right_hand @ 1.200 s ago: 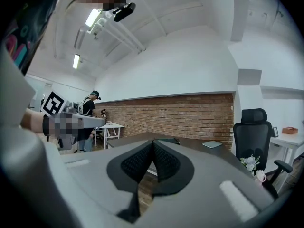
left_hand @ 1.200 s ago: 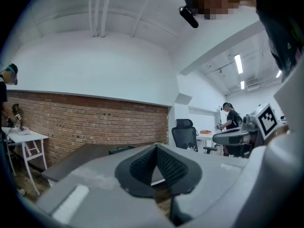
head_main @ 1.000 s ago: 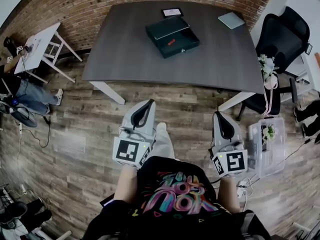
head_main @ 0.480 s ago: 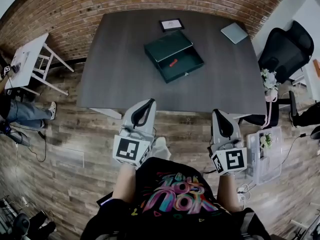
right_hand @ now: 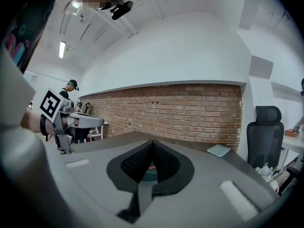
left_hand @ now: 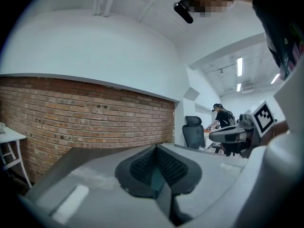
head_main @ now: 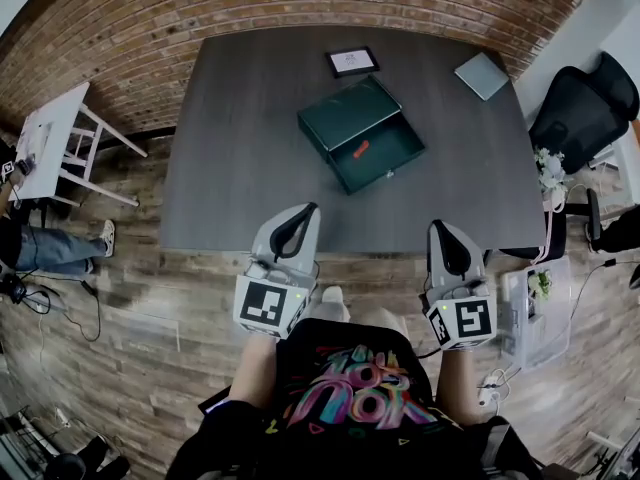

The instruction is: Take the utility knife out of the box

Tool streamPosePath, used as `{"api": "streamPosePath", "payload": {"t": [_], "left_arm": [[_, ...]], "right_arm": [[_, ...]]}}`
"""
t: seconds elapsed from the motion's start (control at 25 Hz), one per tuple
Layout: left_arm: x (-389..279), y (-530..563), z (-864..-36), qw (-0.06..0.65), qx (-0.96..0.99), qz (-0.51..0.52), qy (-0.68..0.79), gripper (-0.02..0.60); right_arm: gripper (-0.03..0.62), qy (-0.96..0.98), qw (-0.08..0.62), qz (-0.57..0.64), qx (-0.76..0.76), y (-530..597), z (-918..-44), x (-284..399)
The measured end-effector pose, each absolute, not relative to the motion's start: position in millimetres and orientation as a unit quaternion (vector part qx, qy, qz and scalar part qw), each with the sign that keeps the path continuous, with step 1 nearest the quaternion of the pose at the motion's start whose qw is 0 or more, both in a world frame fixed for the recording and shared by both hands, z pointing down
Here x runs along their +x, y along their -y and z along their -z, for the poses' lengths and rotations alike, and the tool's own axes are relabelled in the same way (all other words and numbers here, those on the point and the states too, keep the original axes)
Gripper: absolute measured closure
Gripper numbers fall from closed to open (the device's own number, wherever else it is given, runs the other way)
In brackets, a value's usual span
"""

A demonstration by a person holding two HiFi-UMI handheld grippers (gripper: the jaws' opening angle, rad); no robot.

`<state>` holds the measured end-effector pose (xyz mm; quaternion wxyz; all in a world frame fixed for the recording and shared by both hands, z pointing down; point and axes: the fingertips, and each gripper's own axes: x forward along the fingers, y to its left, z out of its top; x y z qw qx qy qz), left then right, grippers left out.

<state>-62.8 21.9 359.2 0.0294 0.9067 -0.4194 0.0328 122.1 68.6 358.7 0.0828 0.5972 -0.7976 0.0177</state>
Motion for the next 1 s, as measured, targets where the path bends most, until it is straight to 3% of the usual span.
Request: {"api": "streamPosePath", "payload": {"t": [0.32, 1.0], "left_arm": [[-59, -10, -384, 0.077, 0.905, -0.054, 0.416, 0.581], [-10, 111, -372, 0.062, 0.892, -0.047, 0.446, 0.581]], "right_arm": [[0.595, 0.797, 0.106, -0.044, 0.593, -54, -379, 121], [0.595, 0.834, 0.089, -0.046, 0.543, 75, -381, 155]]}}
